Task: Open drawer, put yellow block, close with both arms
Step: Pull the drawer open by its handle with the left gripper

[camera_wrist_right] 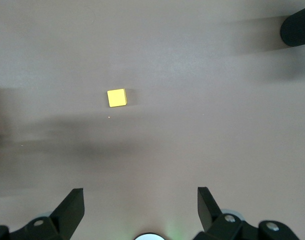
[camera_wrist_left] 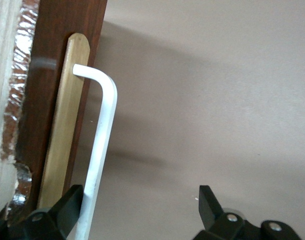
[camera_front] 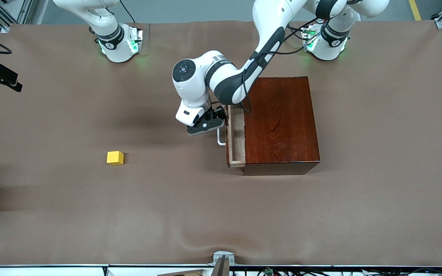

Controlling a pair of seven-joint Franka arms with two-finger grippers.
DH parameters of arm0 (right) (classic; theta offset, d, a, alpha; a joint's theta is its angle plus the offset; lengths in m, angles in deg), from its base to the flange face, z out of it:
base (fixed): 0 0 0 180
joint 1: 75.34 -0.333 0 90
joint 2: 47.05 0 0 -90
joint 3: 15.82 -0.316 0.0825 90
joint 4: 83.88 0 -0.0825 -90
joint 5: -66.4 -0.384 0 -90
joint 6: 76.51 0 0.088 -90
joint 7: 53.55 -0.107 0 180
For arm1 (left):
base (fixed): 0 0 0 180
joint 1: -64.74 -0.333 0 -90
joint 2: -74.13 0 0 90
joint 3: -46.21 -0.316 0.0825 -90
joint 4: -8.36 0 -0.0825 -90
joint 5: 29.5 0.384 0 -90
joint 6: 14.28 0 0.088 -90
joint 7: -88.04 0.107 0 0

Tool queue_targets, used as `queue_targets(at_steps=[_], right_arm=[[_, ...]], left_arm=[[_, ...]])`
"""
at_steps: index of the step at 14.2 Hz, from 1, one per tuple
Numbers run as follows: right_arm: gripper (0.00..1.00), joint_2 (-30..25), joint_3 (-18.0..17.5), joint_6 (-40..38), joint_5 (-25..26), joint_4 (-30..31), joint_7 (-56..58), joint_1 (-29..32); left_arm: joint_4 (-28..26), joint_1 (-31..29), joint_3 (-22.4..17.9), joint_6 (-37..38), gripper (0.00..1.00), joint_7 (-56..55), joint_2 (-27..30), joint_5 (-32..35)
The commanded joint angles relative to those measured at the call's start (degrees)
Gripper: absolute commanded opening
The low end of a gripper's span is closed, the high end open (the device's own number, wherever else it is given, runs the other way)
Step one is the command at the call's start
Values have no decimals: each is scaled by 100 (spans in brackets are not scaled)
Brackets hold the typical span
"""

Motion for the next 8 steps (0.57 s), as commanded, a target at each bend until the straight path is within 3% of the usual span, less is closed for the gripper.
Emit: queue_targets(at_steps=[1, 8], right_arm=[[100, 32, -29, -58, 24, -84, 39, 77], [100, 32, -38, -58, 24, -75, 39, 103]], left_arm=[[340, 148, 155, -1175, 100, -349, -283, -336], [367, 210, 190, -1475, 100, -490, -283, -353]])
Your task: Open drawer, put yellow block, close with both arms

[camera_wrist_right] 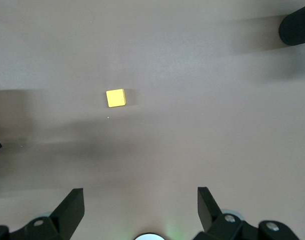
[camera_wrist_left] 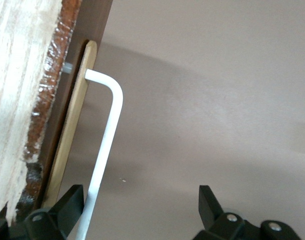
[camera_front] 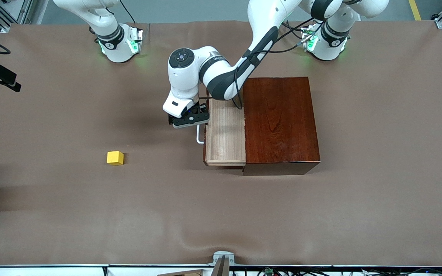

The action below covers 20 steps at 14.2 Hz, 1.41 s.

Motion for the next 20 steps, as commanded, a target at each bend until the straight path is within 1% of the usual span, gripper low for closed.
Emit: queue_targets(at_steps=[1, 3, 8, 10, 12, 14, 16, 18, 20], right_arm=[[100, 31, -53, -58, 24, -75, 39, 87], [100, 31, -53, -58, 16, -84, 31, 87], [100, 93, -44, -49, 33, -102, 39, 87], [100, 102, -44, -49, 24, -102, 39, 78], [100, 137, -53, -15, 77, -128, 92, 43], [100, 198, -61, -6, 95, -137, 92, 17], [100, 347, -62, 117, 121, -137, 84, 17], [100, 593, -62, 486, 86, -119, 66, 69], [100, 787, -62, 530, 77, -119, 84, 87]], left_arm=[[308, 60, 33, -200, 100, -150, -187, -125], [265, 60, -2, -113, 100, -150, -118, -134], [238, 8, -99, 651, 100, -141, 85, -90], [238, -18, -143, 993, 100, -132, 356, -90], [238, -176, -240, 1493, 100, -80, 829, -90], [186, -509, -249, 1916, 100, 69, 1409, -55], [115, -974, -249, 2661, 100, 533, 1920, -55], [80, -1510, -249, 3339, 100, 1192, 2289, -46], [71, -2002, -249, 3630, 100, 1807, 2510, -46]])
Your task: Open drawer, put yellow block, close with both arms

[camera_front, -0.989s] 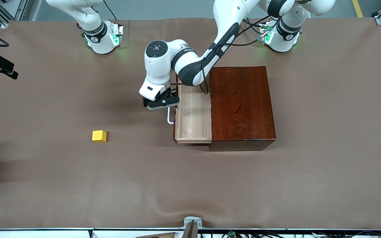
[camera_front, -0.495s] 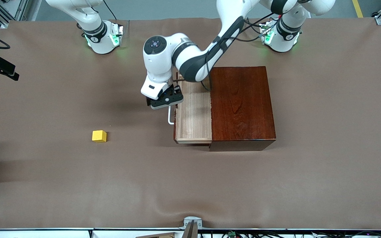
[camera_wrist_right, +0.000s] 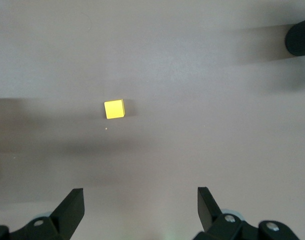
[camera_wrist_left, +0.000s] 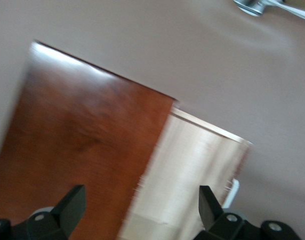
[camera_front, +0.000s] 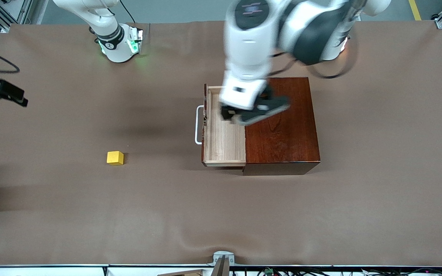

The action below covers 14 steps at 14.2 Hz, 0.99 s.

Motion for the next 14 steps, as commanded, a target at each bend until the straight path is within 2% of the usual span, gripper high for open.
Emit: queue_targets(at_steps=[1, 4, 8, 11, 14], right_arm=[[100, 324, -48, 110, 56, -123, 52, 83], [100, 632, -48, 366, 21, -106, -9, -4], [100, 1168, -56, 585, -357, -88, -71, 13], [100, 1485, -56, 769, -322, -71, -596, -232], [100, 1600, -65, 1243, -305, 288, -957, -409]], left_arm=[[-255, -583, 71, 309, 100, 759, 336, -15], [-501, -1216, 71, 450, 100, 1691, 723, -15], [-1283, -1955, 80, 459, 100, 2930, 1470, 29], [-1906, -2359, 80, 459, 100, 3529, 2032, 55], [-2293, -2711, 98, 442, 100, 4109, 2445, 64]])
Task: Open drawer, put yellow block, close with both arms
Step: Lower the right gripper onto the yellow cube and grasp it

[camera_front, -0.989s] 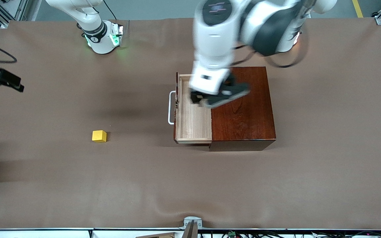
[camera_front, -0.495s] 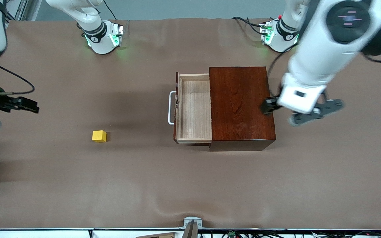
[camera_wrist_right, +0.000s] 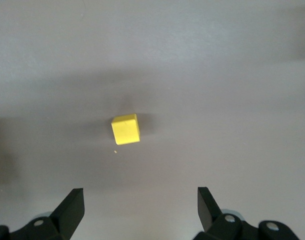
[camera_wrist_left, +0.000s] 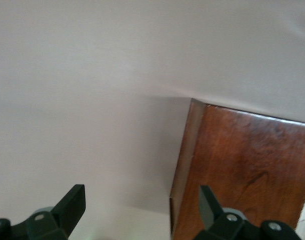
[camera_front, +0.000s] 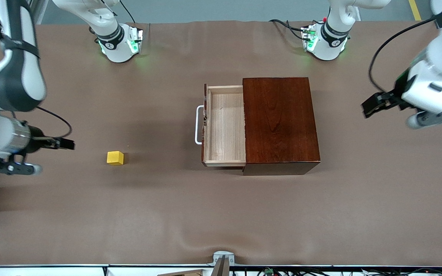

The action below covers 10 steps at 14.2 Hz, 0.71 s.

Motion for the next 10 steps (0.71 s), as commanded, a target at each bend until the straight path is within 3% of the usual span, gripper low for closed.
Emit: queue_targets(at_steps=[1, 4, 7, 10], right_arm=[[100, 68, 11, 425, -24, 360, -558, -118], [100, 209, 11, 979, -24, 774, -719, -224], [100, 578, 2, 1016, -24, 863, -728, -233], [100, 886, 11, 1068, -7, 889, -728, -417]], left_arm=[[-666, -304, 110, -100, 100, 334, 569, 61], [-1000, -952, 618, -118, 100, 676, 885, 61], [-1299, -1525, 1137, -171, 100, 1123, 1158, 53], [-1379, -1773, 1323, -136, 100, 1336, 1273, -27]])
